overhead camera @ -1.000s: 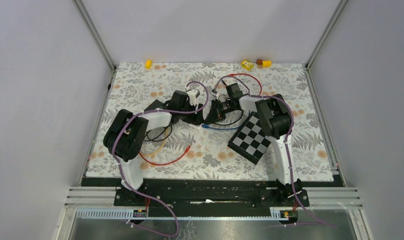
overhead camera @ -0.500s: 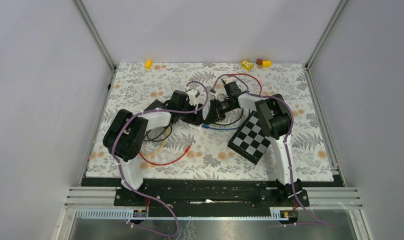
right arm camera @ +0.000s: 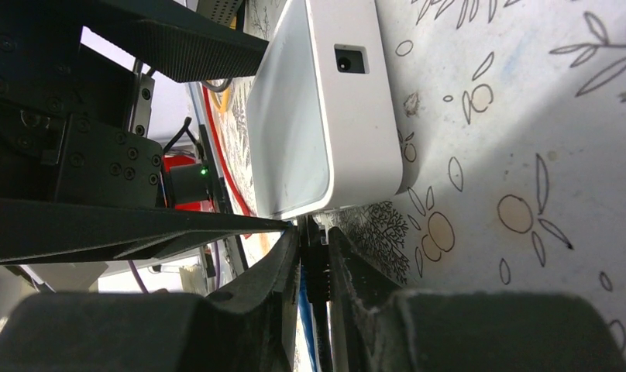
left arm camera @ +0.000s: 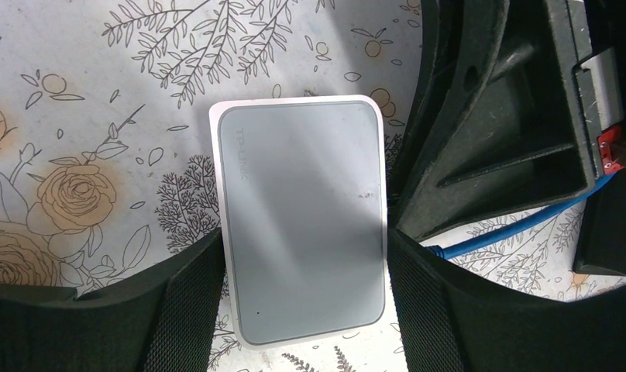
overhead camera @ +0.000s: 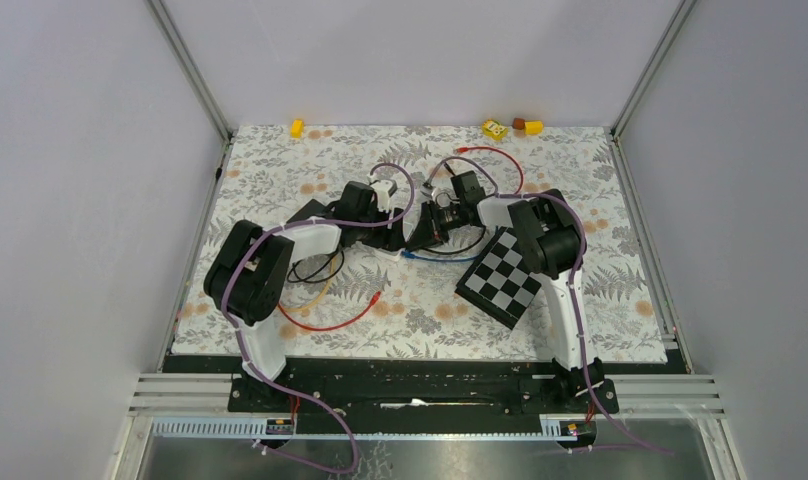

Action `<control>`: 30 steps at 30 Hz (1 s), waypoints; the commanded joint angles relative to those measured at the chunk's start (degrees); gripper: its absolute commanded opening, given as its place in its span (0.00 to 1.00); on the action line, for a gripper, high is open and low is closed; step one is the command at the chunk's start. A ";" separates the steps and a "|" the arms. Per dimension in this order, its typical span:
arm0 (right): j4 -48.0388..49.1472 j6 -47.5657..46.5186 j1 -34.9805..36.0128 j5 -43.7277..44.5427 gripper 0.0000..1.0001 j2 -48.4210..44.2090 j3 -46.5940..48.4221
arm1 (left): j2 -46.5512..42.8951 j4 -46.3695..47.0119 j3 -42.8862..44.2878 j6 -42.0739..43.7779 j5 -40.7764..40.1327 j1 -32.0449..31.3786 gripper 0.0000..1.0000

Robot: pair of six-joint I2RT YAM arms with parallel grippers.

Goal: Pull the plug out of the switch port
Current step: Pull the connector from the switch port.

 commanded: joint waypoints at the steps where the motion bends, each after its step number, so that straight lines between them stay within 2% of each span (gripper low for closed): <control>1: -8.67 -6.99 0.17 -3.30 0.02 1.01 7.07 | -0.75 -1.05 -2.56 -3.42 1.38 -0.87 0.00; 6: -11.57 -8.26 -1.55 -4.76 0.01 2.10 8.62 | -1.24 -0.86 -3.26 -3.97 1.30 -0.87 0.00; 10: -9.43 -6.50 -0.81 -5.13 0.01 1.80 7.01 | -1.39 0.87 -3.67 -4.33 1.94 -0.88 0.00; 16: 9.71 6.34 0.42 -5.72 0.01 -0.90 -1.99 | -1.66 1.83 -4.20 -5.20 0.81 -0.88 0.00; 18: 11.41 7.52 0.51 -6.33 0.01 -0.98 -2.39 | -1.78 2.08 -4.32 -5.31 0.31 -0.78 0.00; 22: 6.92 4.31 -0.04 -7.13 0.00 0.26 0.29 | -1.56 2.38 -4.53 -5.05 0.05 -0.78 0.00; 26: -8.58 -6.23 -0.64 -3.85 0.00 2.17 5.73 | -1.35 2.40 -4.68 -4.27 0.01 -0.79 0.00; 30: -9.83 -6.19 -0.64 -4.04 0.00 2.81 6.71 | -1.70 2.41 -4.69 -4.26 0.14 -0.79 0.00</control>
